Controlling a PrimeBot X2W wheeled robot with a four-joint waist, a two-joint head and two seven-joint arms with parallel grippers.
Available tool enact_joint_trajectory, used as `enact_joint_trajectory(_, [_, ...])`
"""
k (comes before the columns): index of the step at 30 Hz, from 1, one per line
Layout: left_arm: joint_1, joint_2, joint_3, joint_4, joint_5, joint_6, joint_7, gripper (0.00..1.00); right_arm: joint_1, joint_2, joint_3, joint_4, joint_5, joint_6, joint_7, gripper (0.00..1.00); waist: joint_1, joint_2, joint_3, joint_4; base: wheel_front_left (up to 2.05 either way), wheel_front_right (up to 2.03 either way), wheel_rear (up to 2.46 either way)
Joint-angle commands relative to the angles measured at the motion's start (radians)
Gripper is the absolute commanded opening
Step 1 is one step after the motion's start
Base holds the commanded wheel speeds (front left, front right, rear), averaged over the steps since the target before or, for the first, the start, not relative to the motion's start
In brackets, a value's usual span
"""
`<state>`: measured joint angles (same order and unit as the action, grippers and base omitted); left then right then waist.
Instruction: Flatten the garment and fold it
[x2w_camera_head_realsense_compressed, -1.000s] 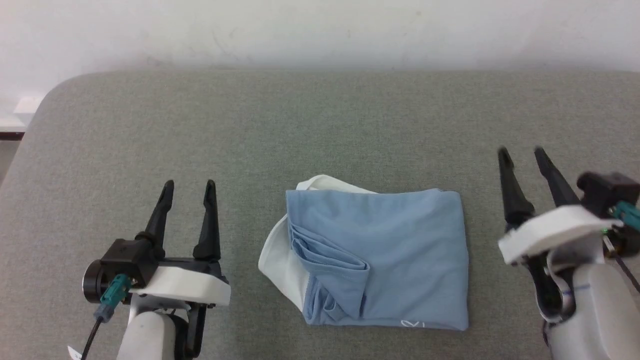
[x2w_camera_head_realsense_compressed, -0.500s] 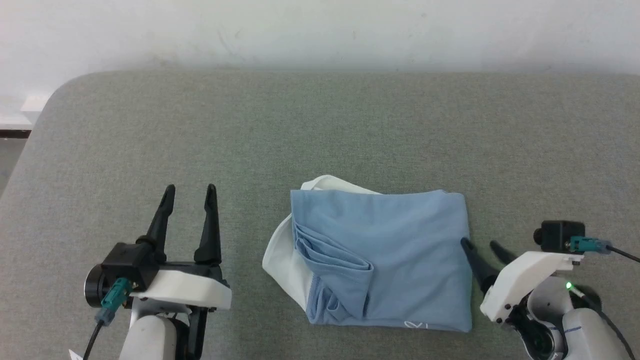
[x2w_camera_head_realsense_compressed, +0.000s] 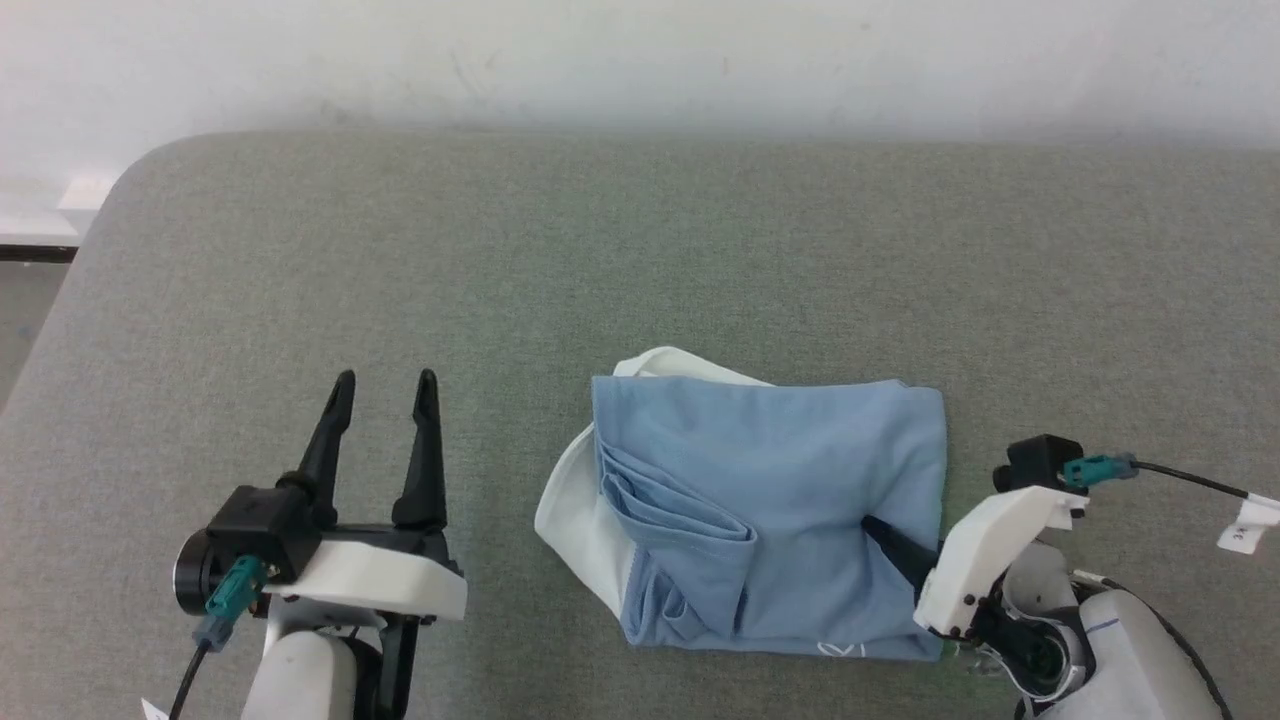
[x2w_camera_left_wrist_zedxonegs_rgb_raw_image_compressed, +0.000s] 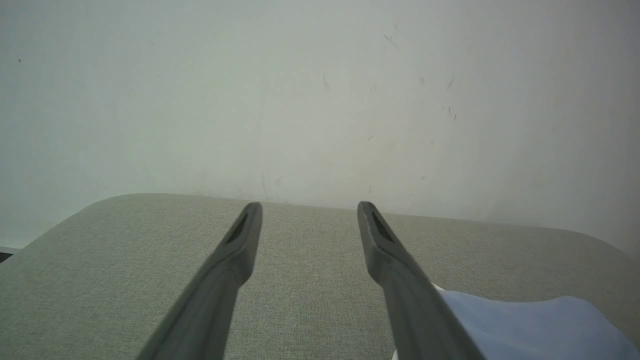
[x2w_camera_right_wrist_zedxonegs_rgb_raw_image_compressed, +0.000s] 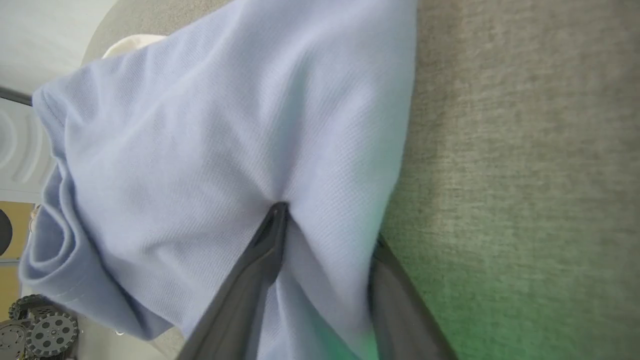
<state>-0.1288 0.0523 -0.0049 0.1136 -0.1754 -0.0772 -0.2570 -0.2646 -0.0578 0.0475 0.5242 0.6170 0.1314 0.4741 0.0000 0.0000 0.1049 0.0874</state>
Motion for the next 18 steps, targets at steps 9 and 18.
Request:
enact_joint_trajectory(9, [0.016,-0.002,0.022,-0.023,-0.005,0.021,-0.005,1.00,-0.081,0.008,0.025,-0.052,-0.317,-0.001,-0.058,0.00,0.0000,0.0000,0.018,-0.049,0.00,0.00,0.00])
enact_joint_trajectory(18, [0.000,-0.002,0.042,-0.079,0.007,0.031,-0.005,1.00,-0.238,-0.100,0.088,-0.146,-0.705,-0.001,-0.054,0.00,0.0000,0.0000,0.085,-0.196,0.00,0.00,0.00])
